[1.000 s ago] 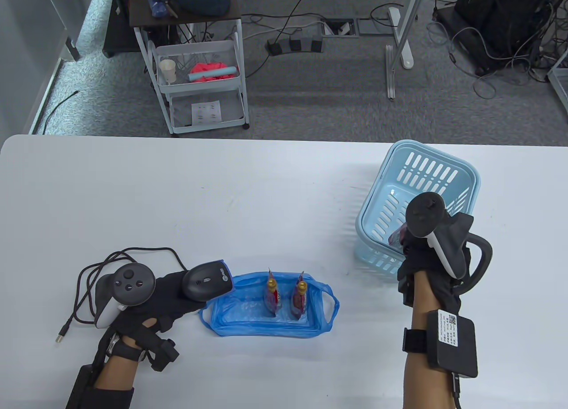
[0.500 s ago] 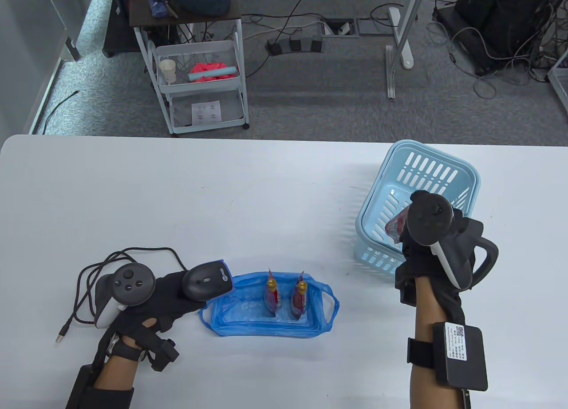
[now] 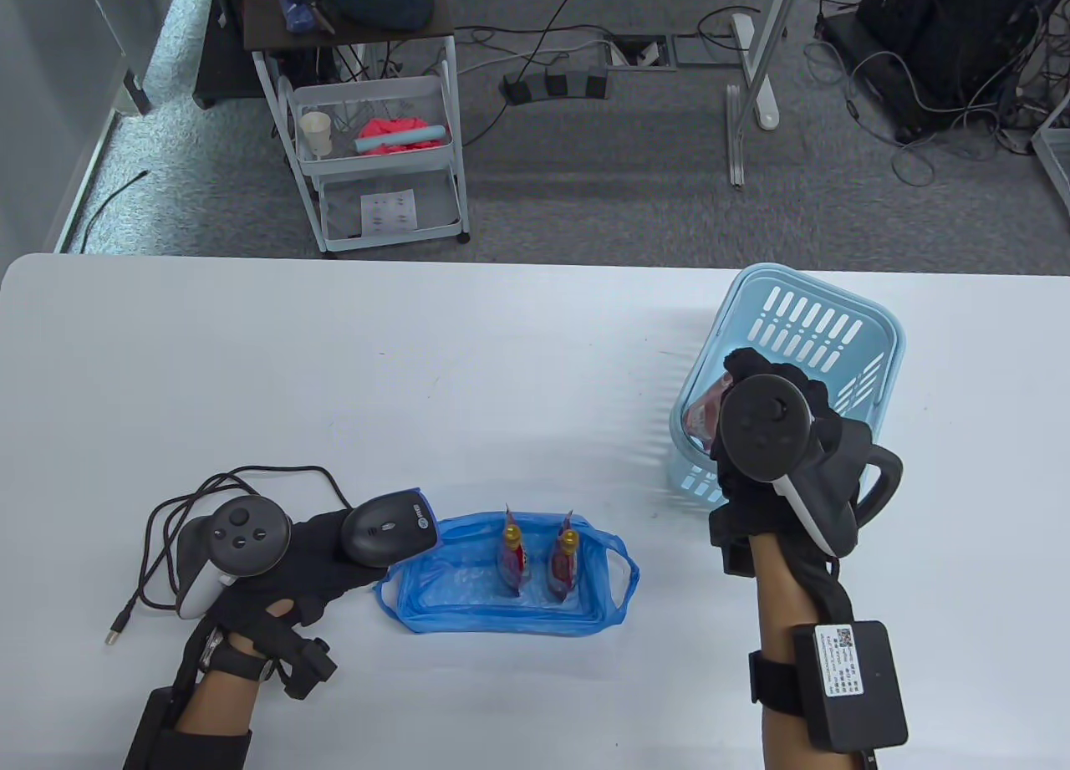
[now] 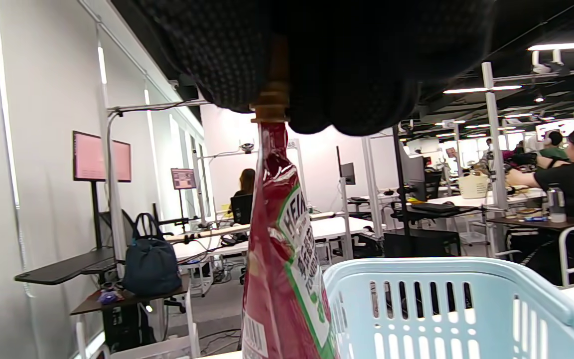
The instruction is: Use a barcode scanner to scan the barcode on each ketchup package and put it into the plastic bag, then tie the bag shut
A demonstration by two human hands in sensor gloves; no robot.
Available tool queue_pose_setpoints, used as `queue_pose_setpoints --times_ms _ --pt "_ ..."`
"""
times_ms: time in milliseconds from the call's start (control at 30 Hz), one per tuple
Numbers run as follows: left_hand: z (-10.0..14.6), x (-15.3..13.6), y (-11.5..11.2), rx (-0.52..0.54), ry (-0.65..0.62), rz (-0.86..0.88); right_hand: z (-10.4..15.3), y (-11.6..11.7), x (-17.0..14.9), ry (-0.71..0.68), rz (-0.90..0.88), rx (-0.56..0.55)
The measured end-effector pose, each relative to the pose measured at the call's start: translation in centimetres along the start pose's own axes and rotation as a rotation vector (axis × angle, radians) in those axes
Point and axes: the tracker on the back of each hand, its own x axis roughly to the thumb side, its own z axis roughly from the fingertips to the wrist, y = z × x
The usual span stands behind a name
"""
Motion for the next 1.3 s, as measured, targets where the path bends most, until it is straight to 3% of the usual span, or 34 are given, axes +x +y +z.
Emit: queue_pose_setpoints --times_ms 433,900,1300 --pt "0.1 -0.1 0.2 0.011 -0.007 0.013 1.2 1.4 6.2 -0.185 -0.057 0.040" --pt "0.2 -0.2 0.4 0.023 -0.016 0.024 3.0 4.4 12.3 -0.364 -0.083 0.108" --pt "0.5 0.4 0.7 0.099 -0.090 0.047 4.7 7.3 16.1 -0.467 -0.086 0.199"
